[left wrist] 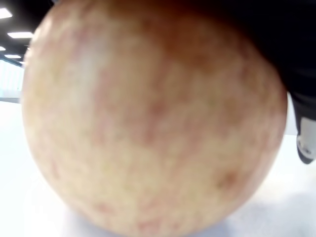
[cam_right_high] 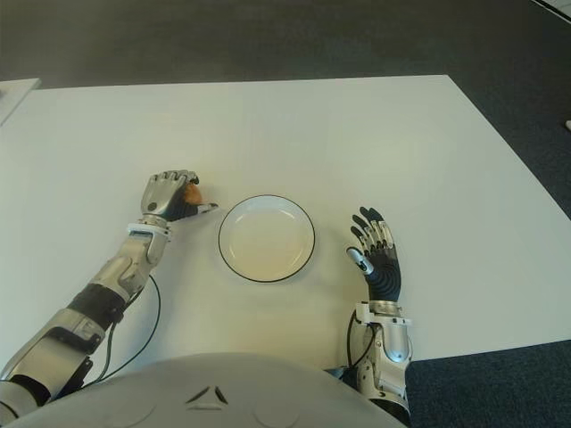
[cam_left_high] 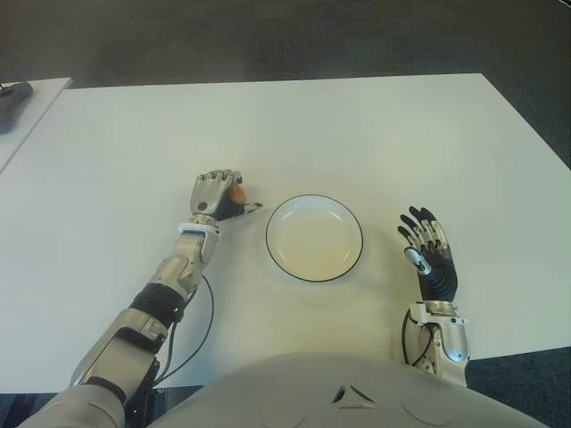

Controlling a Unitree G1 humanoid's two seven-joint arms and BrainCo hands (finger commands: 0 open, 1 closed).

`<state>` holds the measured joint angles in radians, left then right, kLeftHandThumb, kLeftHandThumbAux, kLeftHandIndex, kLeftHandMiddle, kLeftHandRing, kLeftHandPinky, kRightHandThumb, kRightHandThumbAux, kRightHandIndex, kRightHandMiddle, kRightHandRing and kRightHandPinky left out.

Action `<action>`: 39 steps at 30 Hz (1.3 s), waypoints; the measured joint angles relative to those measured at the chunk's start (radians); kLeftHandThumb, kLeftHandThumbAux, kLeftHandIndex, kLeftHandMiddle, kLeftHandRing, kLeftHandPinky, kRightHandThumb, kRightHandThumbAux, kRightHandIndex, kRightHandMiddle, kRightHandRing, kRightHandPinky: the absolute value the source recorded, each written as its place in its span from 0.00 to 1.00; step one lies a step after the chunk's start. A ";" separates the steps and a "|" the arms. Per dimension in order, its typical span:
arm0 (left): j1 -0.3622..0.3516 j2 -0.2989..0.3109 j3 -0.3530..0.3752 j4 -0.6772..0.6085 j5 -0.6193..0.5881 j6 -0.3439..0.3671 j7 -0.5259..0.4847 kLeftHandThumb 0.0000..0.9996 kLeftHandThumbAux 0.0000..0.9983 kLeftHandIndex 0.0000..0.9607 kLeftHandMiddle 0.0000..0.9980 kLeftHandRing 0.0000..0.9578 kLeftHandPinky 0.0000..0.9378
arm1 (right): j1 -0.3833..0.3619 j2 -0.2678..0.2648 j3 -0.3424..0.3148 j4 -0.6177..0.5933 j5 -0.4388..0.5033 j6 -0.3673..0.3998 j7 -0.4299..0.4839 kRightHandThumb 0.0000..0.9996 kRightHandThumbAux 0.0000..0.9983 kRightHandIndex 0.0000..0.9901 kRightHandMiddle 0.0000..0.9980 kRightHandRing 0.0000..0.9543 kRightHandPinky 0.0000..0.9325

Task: Put the apples into the plate.

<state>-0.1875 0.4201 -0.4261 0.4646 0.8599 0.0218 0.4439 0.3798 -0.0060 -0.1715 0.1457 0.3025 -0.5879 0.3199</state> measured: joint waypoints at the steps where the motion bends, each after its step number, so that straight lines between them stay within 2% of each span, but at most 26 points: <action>1: 0.000 0.001 0.000 -0.003 -0.004 0.000 -0.007 0.86 0.66 0.44 0.50 0.76 0.73 | 0.000 0.000 -0.001 0.000 0.000 0.000 0.000 0.28 0.66 0.11 0.14 0.15 0.19; 20: 0.034 0.017 -0.001 -0.060 -0.017 -0.011 -0.027 0.86 0.66 0.43 0.51 0.77 0.75 | -0.001 0.005 -0.006 0.000 0.002 0.000 0.002 0.29 0.65 0.12 0.15 0.16 0.19; 29: 0.127 0.080 0.027 -0.254 -0.030 -0.024 -0.126 0.86 0.66 0.43 0.52 0.80 0.79 | -0.004 0.005 -0.007 -0.001 0.002 0.000 0.001 0.30 0.66 0.12 0.15 0.16 0.20; 39: 0.207 0.109 0.069 -0.462 -0.013 0.017 -0.245 0.86 0.66 0.43 0.53 0.85 0.85 | -0.007 0.004 -0.008 0.003 0.001 0.000 0.000 0.29 0.65 0.12 0.15 0.16 0.20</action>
<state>0.0199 0.5287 -0.3574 0.0026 0.8470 0.0385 0.1990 0.3732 -0.0020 -0.1790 0.1492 0.3033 -0.5880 0.3201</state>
